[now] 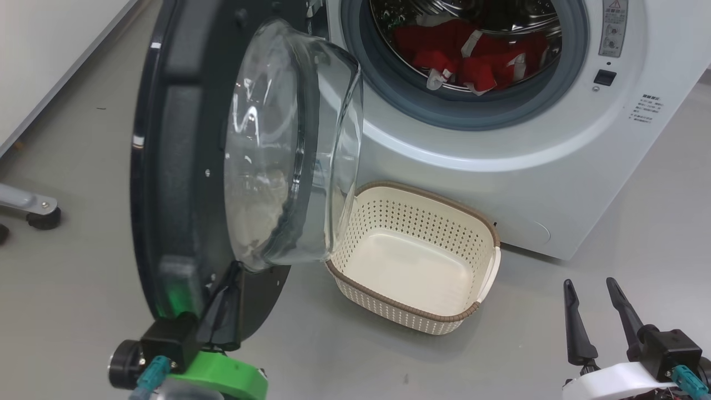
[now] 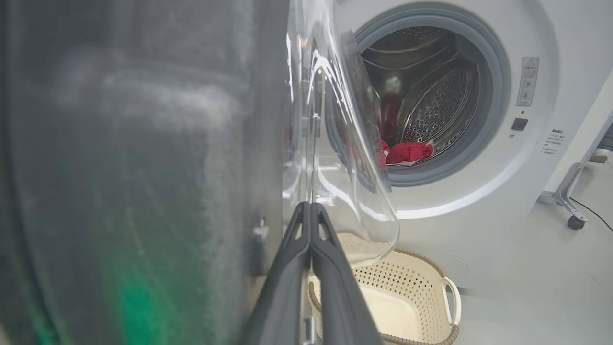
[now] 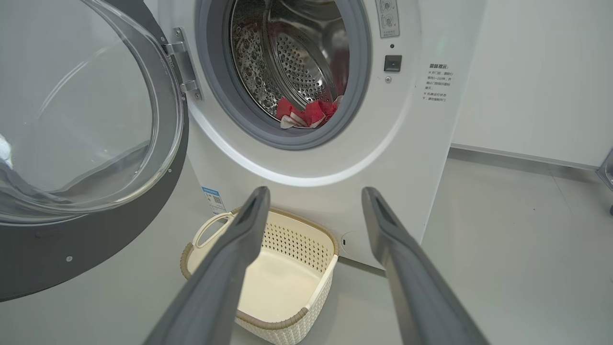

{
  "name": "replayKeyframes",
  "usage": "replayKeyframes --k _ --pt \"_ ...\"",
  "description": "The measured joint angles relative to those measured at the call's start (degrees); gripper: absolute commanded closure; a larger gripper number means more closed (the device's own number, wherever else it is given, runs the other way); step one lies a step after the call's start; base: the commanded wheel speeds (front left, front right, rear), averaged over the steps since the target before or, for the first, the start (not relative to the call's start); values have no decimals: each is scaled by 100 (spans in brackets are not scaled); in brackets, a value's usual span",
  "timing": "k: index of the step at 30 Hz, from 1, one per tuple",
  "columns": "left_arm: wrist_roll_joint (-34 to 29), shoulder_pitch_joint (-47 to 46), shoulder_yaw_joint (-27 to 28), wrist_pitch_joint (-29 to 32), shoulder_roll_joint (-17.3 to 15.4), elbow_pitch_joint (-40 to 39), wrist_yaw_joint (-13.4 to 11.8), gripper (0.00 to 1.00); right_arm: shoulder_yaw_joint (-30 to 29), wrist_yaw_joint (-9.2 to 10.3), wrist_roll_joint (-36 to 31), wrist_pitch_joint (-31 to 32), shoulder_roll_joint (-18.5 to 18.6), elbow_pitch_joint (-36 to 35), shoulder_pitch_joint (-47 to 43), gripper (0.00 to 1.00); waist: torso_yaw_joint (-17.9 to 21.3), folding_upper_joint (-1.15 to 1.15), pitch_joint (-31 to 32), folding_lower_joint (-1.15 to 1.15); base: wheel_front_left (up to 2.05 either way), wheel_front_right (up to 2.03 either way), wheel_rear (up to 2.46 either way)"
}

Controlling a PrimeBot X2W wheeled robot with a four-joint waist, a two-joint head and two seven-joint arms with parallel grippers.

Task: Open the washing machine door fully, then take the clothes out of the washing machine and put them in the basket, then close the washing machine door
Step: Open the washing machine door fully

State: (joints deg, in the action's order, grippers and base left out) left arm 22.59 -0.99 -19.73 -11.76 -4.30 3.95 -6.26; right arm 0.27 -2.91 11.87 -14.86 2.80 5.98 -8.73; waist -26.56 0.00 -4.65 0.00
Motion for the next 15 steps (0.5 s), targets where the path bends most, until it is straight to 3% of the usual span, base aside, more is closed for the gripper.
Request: replayKeyframes --k 15 --pt "65 -36 1190 -152 -24 293 -27 100 -27 -55 -97 0 -12 -31 117 0 122 0 -116 0 0 0 0"
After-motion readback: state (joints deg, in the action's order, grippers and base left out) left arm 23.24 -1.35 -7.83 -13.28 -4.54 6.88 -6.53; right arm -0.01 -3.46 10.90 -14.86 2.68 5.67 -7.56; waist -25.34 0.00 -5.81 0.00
